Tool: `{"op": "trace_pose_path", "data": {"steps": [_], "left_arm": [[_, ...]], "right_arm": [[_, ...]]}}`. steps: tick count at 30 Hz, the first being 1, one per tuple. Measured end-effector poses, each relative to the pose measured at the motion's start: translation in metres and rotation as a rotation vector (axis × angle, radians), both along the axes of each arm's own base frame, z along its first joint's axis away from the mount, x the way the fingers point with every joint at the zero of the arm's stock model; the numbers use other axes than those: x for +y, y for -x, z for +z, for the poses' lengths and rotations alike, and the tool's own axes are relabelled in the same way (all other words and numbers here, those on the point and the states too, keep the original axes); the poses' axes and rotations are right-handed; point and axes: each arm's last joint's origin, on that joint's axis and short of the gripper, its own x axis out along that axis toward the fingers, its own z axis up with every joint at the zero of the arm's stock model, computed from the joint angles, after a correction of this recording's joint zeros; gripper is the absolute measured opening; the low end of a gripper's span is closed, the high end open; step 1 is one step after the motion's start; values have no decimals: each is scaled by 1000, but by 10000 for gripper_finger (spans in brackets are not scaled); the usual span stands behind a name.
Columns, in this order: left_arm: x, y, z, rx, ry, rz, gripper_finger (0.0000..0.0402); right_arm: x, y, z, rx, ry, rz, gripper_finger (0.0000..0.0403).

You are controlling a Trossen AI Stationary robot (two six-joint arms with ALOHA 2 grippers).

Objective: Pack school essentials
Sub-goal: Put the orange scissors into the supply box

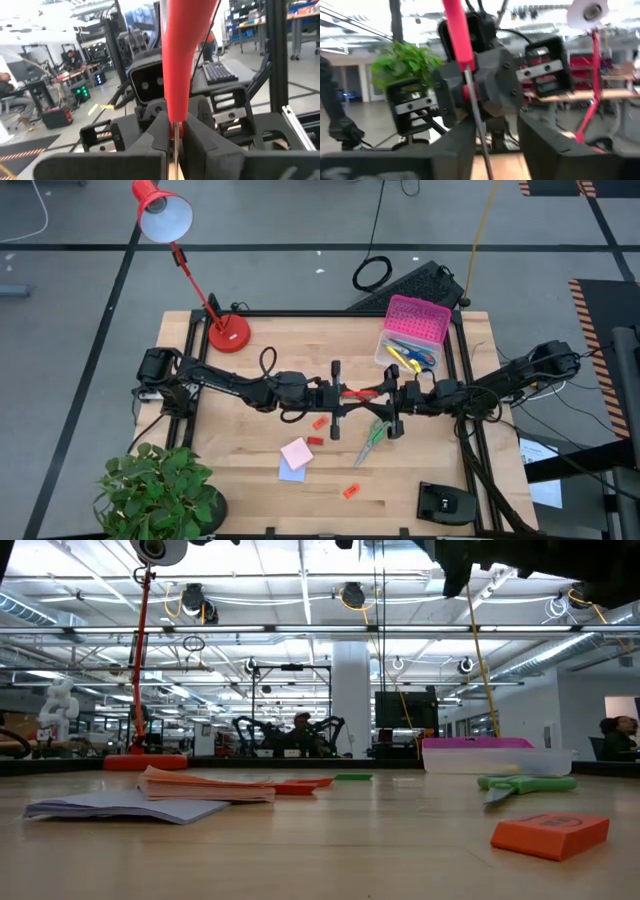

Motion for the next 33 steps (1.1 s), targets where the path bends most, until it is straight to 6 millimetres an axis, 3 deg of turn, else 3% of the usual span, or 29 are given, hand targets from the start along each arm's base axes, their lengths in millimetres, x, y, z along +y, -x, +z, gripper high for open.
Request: {"op": "trace_pose_path", "data": {"steps": [7,14,23,33], "left_arm": [[11,7,3,97,11,94,26],[22,16,1,240,7,189,26],[39,21,-21,475,-35,250,26],[47,34,-41,715,-120,431,26]], "right_arm": [[-7,11,6,93,-62,-60,233],[-16,27,12,166,-131,-68,281],[-17,31,33,371,-24,-145,280],[-10,22,38,470,130,-272,263]]}}
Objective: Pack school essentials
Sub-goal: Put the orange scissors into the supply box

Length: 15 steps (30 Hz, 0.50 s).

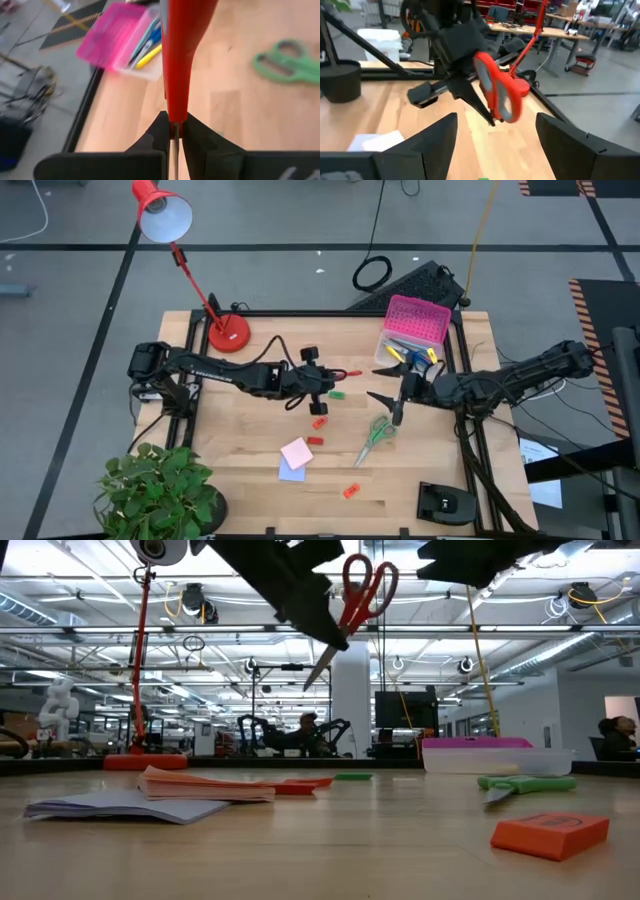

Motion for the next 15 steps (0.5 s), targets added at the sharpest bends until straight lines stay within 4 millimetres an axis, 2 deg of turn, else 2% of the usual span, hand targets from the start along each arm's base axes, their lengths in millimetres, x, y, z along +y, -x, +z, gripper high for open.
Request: {"op": "trace_pose_path", "data": {"steps": [8,15], "left_arm": [[-9,7,-7,104,-28,-7,26],[-19,11,-11,152,-24,-26,26]], "right_arm": [[5,-21,-2,55,115,0,260],[11,-44,-12,149,233,29,226]]}}
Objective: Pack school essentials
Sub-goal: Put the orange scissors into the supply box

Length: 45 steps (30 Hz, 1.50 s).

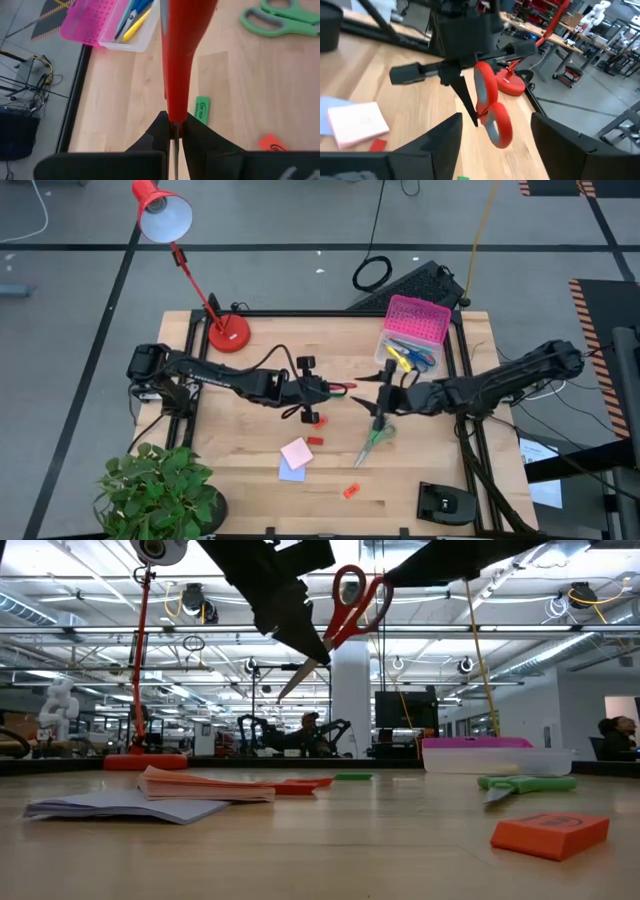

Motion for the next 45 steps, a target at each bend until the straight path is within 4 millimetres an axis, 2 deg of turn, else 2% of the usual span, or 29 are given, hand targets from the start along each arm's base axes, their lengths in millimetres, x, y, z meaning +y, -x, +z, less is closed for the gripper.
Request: {"op": "trace_pose_path", "data": {"steps": [9,17,20,24,30,38,45], "left_arm": [[-12,2,-1,23,-3,-33,26],[-16,3,-2,28,-17,-35,26],[-17,4,-2,27,-16,-35,26],[-16,3,-1,25,-16,-34,26],[-16,4,-2,28,-16,-33,26],[-14,12,-8,132,-33,-8,26],[-14,12,-9,136,-29,-2,26]], "right_arm": [[5,-20,1,28,25,65,131],[2,-21,1,26,-5,111,20],[1,-22,1,19,-24,127,21],[1,-22,2,17,-28,124,42],[1,-22,1,17,-49,118,91],[0,-20,-3,69,-14,124,174],[2,-27,-9,68,-19,122,202]]}}
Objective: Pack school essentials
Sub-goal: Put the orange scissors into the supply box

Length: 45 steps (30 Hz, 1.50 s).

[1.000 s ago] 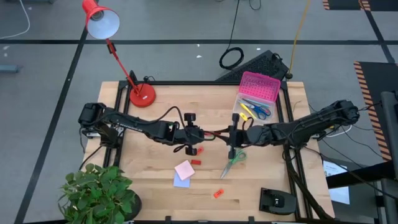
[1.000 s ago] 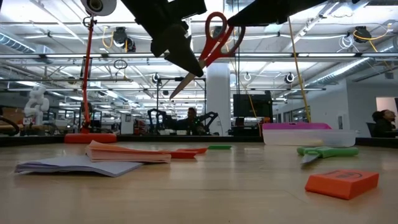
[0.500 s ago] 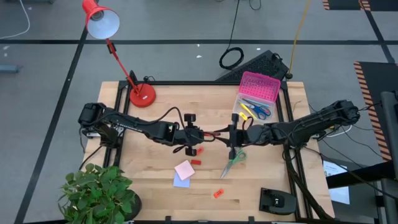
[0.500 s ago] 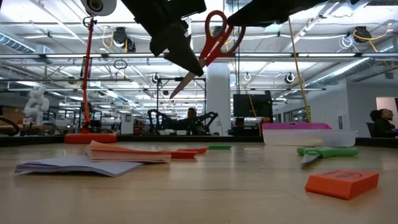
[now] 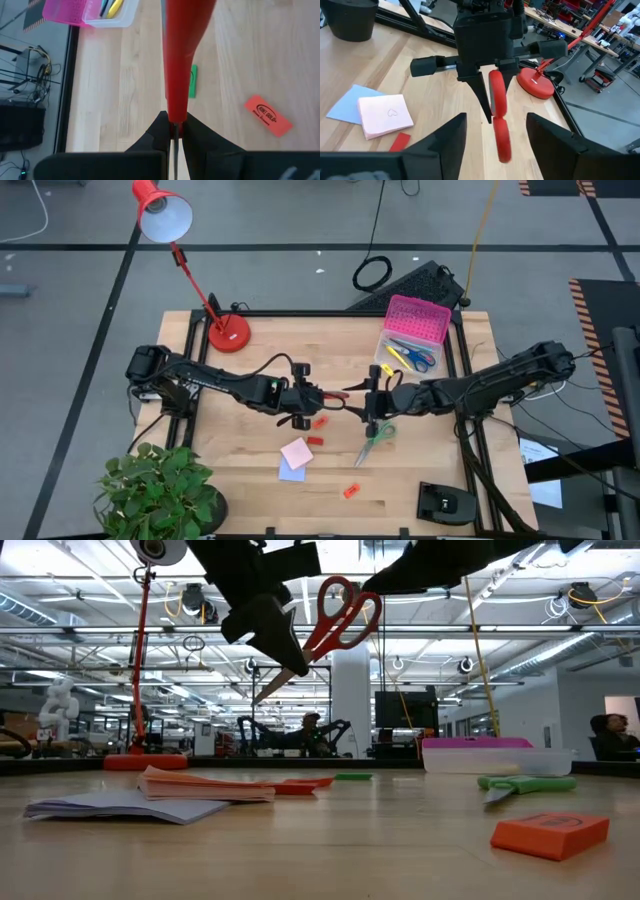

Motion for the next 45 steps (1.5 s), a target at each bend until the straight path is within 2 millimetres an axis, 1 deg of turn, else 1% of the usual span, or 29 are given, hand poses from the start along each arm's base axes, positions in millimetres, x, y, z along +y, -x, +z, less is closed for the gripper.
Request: {"op": "trace_pose_path", "data": {"steps": [5,8,11,19,22,26,28,35,39,42,45], "left_arm": [[0,0,0,1,0,-1,26],[0,0,0,1,-1,-1,26],[0,0,0,2,-3,-3,26],[0,0,0,2,-3,-5,26],[0,0,-1,5,-2,-4,26],[0,0,0,1,-2,-4,26],[0,0,0,0,-2,-4,26],[0,-1,0,-13,5,-5,26],[-1,-3,1,-30,9,-9,26],[-1,-4,2,-37,14,-22,26],[-1,-4,3,-46,11,-29,26]], "right_arm": [[2,-12,-9,-33,1,-1,198],[2,-17,-12,-50,8,0,183],[2,-19,-14,-46,12,-1,153],[-6,-19,-15,-30,-7,-32,47],[-7,-19,-16,-24,-6,-35,19],[-7,-19,-16,-24,-5,-35,20],[-7,-19,-16,-25,-6,-35,31],[-6,-20,-15,-36,-46,-19,116],[-6,-19,-15,-35,-46,-19,148],[-6,-20,-15,-35,-46,-19,145],[-6,-20,-15,-35,-45,-19,112]]}}
